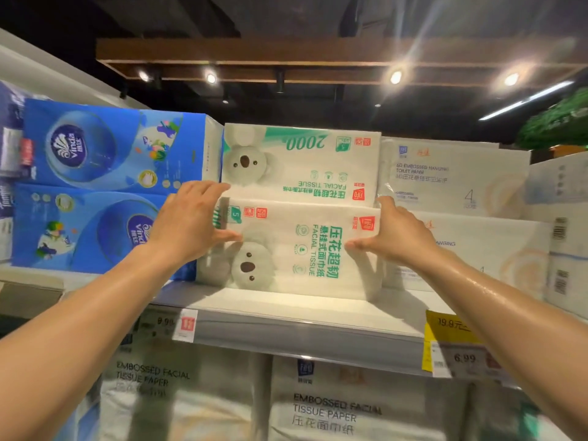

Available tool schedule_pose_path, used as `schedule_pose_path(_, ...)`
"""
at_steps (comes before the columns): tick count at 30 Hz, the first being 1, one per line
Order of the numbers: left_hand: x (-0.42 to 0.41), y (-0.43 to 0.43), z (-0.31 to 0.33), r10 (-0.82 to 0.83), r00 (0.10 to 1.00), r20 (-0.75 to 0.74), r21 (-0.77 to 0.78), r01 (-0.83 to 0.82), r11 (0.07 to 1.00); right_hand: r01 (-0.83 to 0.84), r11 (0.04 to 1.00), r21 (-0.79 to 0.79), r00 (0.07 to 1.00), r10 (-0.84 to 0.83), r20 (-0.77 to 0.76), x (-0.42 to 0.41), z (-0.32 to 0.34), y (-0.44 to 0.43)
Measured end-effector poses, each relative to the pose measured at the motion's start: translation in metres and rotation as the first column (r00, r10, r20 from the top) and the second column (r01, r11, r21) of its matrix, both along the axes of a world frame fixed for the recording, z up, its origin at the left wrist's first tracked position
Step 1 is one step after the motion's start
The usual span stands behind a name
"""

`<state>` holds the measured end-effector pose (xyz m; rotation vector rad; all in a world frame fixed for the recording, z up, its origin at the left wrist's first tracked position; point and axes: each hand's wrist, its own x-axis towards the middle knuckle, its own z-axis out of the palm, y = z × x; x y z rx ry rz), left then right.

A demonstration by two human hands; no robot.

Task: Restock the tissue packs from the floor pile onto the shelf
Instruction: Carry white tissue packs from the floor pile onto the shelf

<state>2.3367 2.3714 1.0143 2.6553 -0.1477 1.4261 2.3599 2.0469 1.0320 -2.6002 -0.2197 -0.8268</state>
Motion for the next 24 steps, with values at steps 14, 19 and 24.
schedule_pose_path(14,-0.105,-0.066,-0.032,-0.610,0.770,-0.187,0.081,0.631,0.772,0.148,0.989,0.021,0.982,-0.150,0.114,-0.210,-0.057,0.013)
schedule_pose_path(19,-0.148,-0.135,-0.073,-0.742,0.576,-0.343,0.098,0.808,0.581,0.351,0.935,0.045,0.936,-0.349,-0.043,-0.305,-0.110,-0.043)
schedule_pose_path(24,-0.204,-0.233,-0.127,-0.797,0.376,-0.473,0.070,0.918,0.391,0.542,0.837,0.071,0.826,-0.517,-0.224,-0.412,-0.174,-0.113)
